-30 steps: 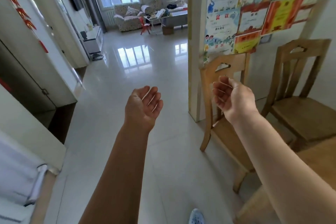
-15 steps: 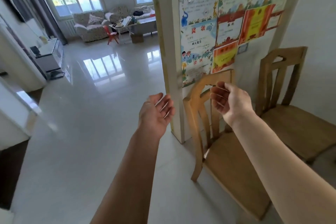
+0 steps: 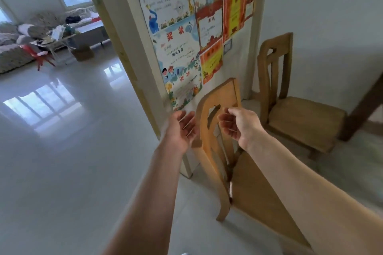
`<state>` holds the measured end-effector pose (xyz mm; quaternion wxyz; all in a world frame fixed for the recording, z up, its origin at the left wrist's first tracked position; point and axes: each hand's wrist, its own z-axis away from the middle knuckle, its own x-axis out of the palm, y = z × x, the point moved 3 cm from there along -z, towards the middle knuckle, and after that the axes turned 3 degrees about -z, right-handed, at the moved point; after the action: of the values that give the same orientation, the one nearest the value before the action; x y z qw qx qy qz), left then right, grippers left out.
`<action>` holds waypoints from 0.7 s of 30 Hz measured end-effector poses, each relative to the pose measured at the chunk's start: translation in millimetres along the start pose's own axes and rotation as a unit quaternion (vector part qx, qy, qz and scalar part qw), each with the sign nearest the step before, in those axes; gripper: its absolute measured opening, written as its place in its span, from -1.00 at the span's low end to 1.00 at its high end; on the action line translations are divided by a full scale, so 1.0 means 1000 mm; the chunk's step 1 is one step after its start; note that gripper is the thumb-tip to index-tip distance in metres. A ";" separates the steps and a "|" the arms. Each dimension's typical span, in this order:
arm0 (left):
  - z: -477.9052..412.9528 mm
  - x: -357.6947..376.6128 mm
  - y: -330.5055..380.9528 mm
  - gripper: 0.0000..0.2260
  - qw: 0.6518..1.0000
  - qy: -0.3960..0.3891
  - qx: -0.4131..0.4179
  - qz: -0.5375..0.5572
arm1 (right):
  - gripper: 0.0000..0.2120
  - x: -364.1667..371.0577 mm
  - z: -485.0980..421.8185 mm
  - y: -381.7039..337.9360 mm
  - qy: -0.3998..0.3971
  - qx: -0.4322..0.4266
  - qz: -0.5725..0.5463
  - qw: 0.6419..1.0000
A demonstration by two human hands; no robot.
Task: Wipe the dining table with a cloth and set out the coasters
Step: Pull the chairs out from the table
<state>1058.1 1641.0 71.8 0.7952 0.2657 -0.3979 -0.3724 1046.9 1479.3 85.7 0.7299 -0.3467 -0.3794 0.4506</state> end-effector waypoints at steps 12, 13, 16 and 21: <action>-0.141 0.029 0.028 -0.85 0.926 -0.073 -0.087 -0.361 | -0.82 0.084 -0.089 0.028 -0.002 -0.005 0.255 0.967; -0.148 0.029 0.026 -0.85 0.920 -0.091 -0.104 -0.368 | -0.78 0.091 -0.090 0.034 -0.030 -0.005 0.300 0.953; -0.166 0.027 0.014 -0.82 0.894 -0.127 -0.145 -0.404 | -0.58 0.101 -0.096 0.064 -0.084 -0.001 0.415 0.906; -0.180 0.022 -0.007 -0.76 0.849 -0.147 -0.149 -0.485 | -0.47 0.095 -0.100 0.105 0.054 0.022 0.456 0.888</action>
<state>1214.4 1641.9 -21.4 0.4750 0.2452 -0.2705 -0.8007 1121.7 1587.5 -27.6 0.4714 -0.4890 -0.1293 0.7225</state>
